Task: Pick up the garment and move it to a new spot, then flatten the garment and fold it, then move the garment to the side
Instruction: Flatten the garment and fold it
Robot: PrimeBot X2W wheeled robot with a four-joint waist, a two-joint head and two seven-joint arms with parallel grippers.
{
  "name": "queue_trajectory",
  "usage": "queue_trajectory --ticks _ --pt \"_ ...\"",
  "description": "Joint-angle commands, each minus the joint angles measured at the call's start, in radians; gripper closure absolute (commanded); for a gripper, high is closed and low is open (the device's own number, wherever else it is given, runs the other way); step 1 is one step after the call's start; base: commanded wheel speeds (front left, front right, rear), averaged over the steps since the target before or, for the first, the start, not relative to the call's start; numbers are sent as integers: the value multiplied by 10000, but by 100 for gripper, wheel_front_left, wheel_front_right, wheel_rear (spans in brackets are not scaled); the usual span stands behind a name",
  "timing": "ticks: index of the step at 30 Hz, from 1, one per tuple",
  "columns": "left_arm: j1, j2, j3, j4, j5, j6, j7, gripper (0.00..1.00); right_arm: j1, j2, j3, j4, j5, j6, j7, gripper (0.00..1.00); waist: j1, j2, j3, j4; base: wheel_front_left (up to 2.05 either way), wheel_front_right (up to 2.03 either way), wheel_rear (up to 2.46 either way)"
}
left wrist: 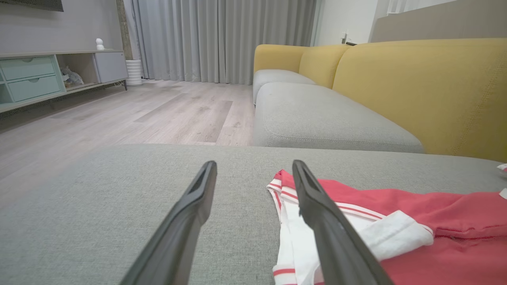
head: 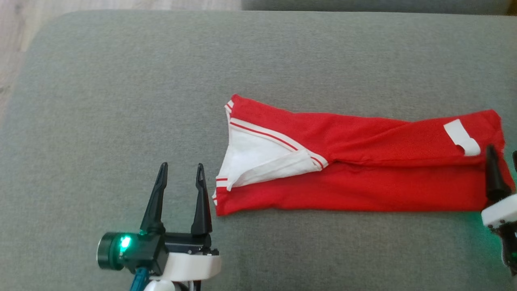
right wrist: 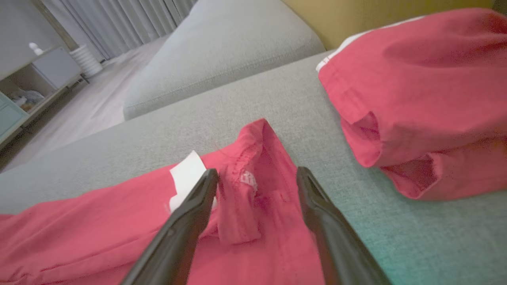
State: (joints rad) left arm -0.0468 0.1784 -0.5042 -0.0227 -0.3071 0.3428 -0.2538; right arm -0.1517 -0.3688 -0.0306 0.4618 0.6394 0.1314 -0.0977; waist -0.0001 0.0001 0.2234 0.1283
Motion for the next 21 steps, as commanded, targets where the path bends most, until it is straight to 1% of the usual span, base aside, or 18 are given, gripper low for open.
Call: queue_trajectory --ticks 1,5,7,10,13,14,15,16,17,18,21 --pt "-70 -161 584 -217 225 -198 -79 0 -291 -265 68 143 -160 -7 177 0 1 -1 -21 139 0 0 0" --pt "62 -506 929 -127 633 -629 -79 0 -574 -363 -202 1217 -485 -7 465 0 1 -1 -53 291 0 0 0" --pt "128 -621 1087 -120 824 -786 -79 0 -538 -330 -409 1551 -560 -7 543 0 1 -1 -71 331 0 0 0" --pt "238 -780 1305 -140 1035 -970 -79 0 -343 -225 -589 1700 -512 -7 683 0 1 -1 -59 335 0 0 0" --pt "334 -912 1482 -124 1174 -1152 -79 0 -150 -58 -586 1536 -210 -7 892 0 1 -1 -44 272 0 0 0" --pt "353 -951 1532 -114 1210 -1213 -79 0 -110 1 -553 1448 -72 -7 993 18 1 -1 -41 243 0 0 0" --pt "364 -988 1572 -104 1237 -1279 -79 0 -78 38 -511 1365 56 -7 1099 53 1 -1 -36 216 0 0 0" --pt "366 -1023 1606 -92 1261 -1346 -79 0 -55 56 -467 1288 159 -7 1198 64 1 -1 -29 191 0 0 0" --pt "361 -1054 1637 -80 1291 -1406 -79 0 -43 68 -401 1213 246 -7 1302 80 1 -1 -24 167 0 0 0" --pt "356 -1080 1666 -68 1329 -1461 -79 0 -42 84 -330 1138 337 -7 1395 100 1 -1 -19 143 0 0 0" --pt "341 -1126 1739 -46 1399 -1535 -79 0 -65 102 -241 1036 510 -7 1555 100 1 -1 -9 93 0 0 0"
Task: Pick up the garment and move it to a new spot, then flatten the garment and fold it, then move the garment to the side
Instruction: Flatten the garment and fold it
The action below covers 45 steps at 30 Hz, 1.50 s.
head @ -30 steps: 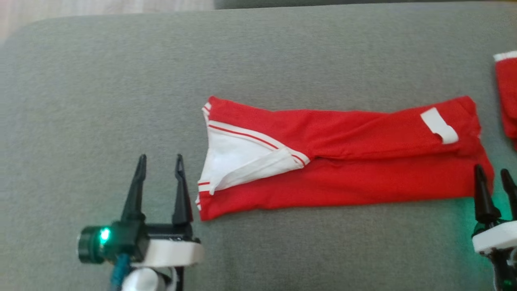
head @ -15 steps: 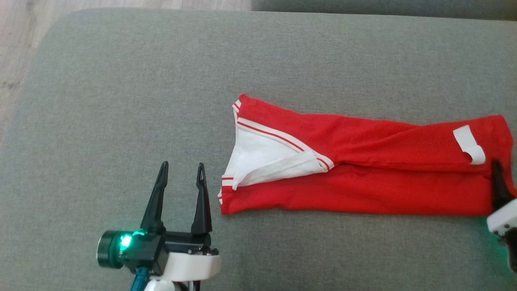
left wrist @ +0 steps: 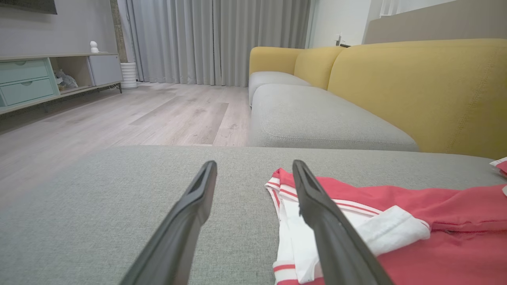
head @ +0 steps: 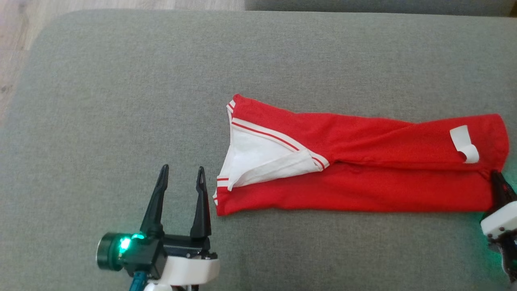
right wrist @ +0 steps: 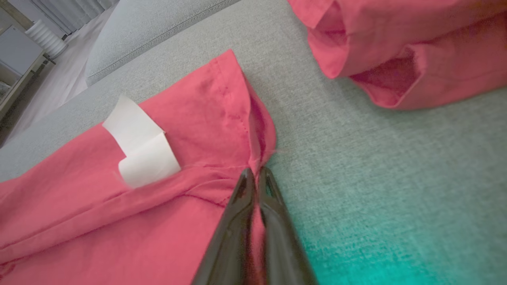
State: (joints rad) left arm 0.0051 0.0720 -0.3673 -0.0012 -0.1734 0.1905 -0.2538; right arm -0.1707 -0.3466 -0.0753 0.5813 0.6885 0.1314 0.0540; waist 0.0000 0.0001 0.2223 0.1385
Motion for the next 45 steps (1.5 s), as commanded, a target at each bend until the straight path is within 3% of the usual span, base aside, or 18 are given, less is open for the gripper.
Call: queue_trajectory --ticks 1,8,15,22,28,35,39,45 --pt "-189 -81 406 -241 89 -50 -79 0 110 -138 246 -201 59 -7 78 100 0 -1 4 -33 0 0 0" --pt "-186 -167 622 -244 250 -225 -80 0 -118 -544 296 -487 96 -7 -215 100 0 -1 -22 -261 0 0 0" --pt "-111 -198 817 -278 358 -322 -80 0 -409 -1730 111 -1043 19 -7 -189 100 0 -1 -77 -674 0 0 0" --pt "-73 -210 912 -229 407 -400 -80 0 -805 -2391 -242 -3067 153 -7 507 100 0 -1 -173 -963 0 0 0" --pt "-103 -215 862 -140 343 -467 -80 0 -847 -1725 -47 -5915 337 -7 1465 100 0 -1 -203 -924 0 0 0" --pt "-140 -216 839 -73 285 -496 -80 0 -548 -424 1269 -8440 -216 -7 2396 100 0 -1 -244 -624 0 0 0" --pt "-157 -216 814 -76 255 -488 -80 0 -461 533 2568 -8723 -398 -7 2698 100 0 -1 -219 -490 0 0 0" --pt "-262 -217 677 -77 172 -456 -80 0 -429 1536 4184 -7853 -590 -7 2645 100 0 -1 -101 -297 0 0 0"
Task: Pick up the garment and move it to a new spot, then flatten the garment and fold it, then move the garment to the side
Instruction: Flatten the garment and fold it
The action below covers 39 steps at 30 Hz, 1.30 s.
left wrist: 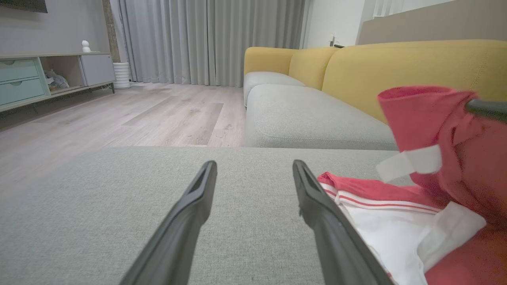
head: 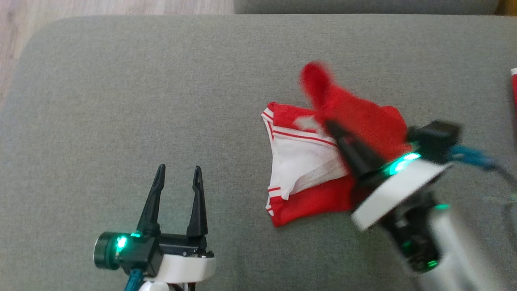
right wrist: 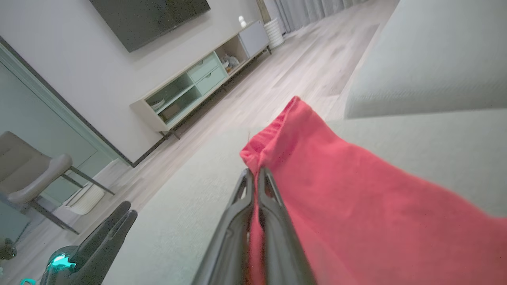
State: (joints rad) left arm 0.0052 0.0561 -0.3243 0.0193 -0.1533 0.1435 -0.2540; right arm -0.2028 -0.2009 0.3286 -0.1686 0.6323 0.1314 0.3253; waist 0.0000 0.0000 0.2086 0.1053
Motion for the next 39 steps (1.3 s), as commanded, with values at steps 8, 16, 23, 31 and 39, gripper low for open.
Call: queue_trajectory --ticks 8,16,23,31,39 --pt "-428 -58 168 -244 -159 103 -78 0 -289 1159 1767 1479 -172 -7 -976 0 0 0 157 258 0 0 0" --pt "-286 -58 182 -245 -249 197 -78 0 -457 1131 641 1229 -235 -7 -2917 0 0 0 -212 202 0 0 0" --pt "265 -58 508 -216 -333 181 -78 0 563 -298 -938 1762 143 -7 -5016 0 0 0 -1118 -88 0 0 0" --pt "1213 -58 894 -388 -168 -87 -78 0 1724 -780 -540 3549 -1333 -7 -5858 0 0 0 -2210 -475 0 0 0" --pt "1995 -58 1361 -178 -63 -486 -78 0 2718 101 -1051 3777 -3335 -7 -5868 0 0 0 -2767 -694 0 0 0"
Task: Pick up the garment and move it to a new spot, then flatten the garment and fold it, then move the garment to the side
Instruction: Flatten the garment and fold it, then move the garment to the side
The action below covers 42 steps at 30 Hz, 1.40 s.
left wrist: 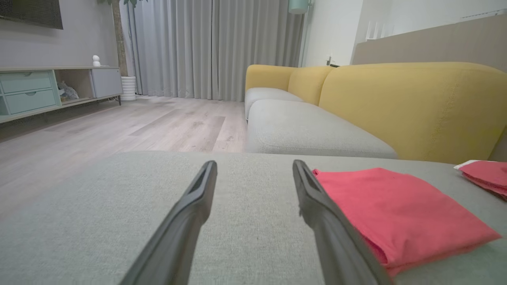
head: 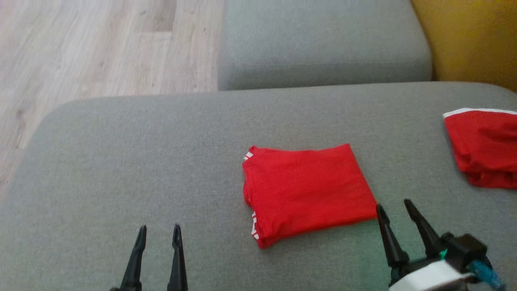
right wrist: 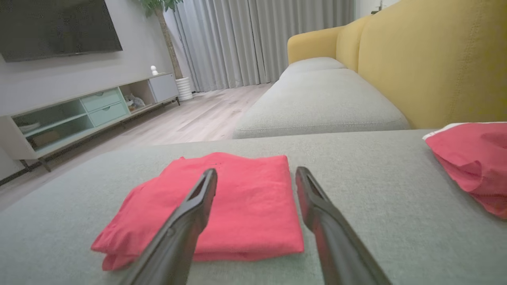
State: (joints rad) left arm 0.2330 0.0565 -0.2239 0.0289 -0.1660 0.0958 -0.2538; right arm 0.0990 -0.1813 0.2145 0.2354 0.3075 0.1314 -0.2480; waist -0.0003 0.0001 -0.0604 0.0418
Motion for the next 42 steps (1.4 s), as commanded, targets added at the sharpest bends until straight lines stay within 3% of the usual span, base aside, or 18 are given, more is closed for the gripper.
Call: queue_trajectory --ticks 1,14,42 --pt "-220 -62 385 -202 96 -65 -80 0 -234 -5 16 -254 -240 -7 -135 0 3 -1 -118 -69 0 0 0" --pt "28 -62 632 215 262 -392 -80 0 53 485 -275 -182 -703 -7 -136 0 3 -1 -287 -86 0 0 0" --pt "-136 -62 375 33 316 -174 -80 0 -176 396 -432 -91 -777 -7 -137 0 3 -1 199 -171 0 0 0"
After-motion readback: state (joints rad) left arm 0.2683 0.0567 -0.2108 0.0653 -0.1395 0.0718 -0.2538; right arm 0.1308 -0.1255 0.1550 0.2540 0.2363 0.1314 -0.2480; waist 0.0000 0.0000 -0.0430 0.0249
